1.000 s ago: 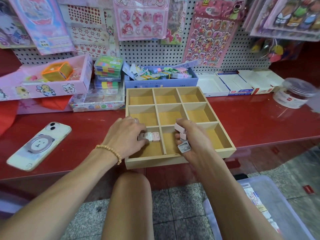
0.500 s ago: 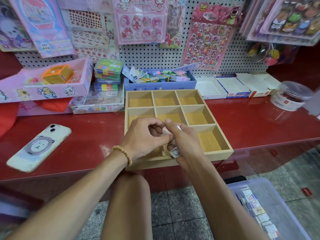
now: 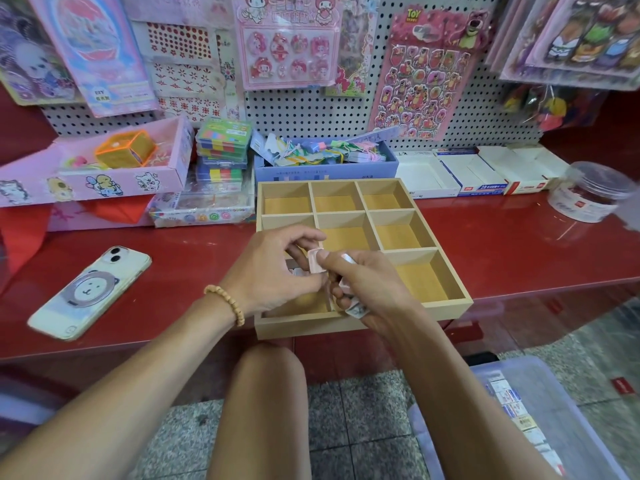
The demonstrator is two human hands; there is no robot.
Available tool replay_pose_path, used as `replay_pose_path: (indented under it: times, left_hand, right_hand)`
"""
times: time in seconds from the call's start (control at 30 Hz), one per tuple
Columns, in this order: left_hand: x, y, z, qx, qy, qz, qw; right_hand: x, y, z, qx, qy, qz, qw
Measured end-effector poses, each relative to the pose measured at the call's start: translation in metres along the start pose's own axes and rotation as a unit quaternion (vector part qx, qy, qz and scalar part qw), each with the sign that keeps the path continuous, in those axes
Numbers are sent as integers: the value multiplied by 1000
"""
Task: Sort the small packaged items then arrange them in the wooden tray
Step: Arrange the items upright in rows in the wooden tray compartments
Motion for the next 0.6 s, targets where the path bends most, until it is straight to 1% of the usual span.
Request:
replay_pose_path:
  times: [0.07,0.13,0.17,0.23,0.3,0.47,0.6]
  left_hand:
    - [5,-1,1,-5,32,-7,999]
    - [14,-2,8,2,88,-5,996]
    - [18,-2,14,6,136,4,991]
    - [25,-4,27,20,234,40,971]
    - [26,-8,38,33,299,71,951]
    - [16,-5,47,30,377,91,921]
    - [11,-1,48,31,392,106,913]
  right_hand:
    - [-4,1,-2,-5,10,-3,1000]
    - [-1,4,-3,-14,47,-35,998]
    - [3,6,-3,-20,76,-60,995]
    - [15,11,-3,-26,124,-108,986]
    - [23,15,-4,-27,140,-133,981]
    - [26,20,-7,-28,131,-135,982]
    - [27,22,-8,-29,128,-135,982]
Point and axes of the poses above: each hand's wrist, its own y-axis towards the middle knuckle, its own x-axis out of the back of the hand, z = x × y, the point moved 4 cm from there along y, towards the middle knuckle, and after that the axes turned 5 degrees about -z, right-handed, at the moved point
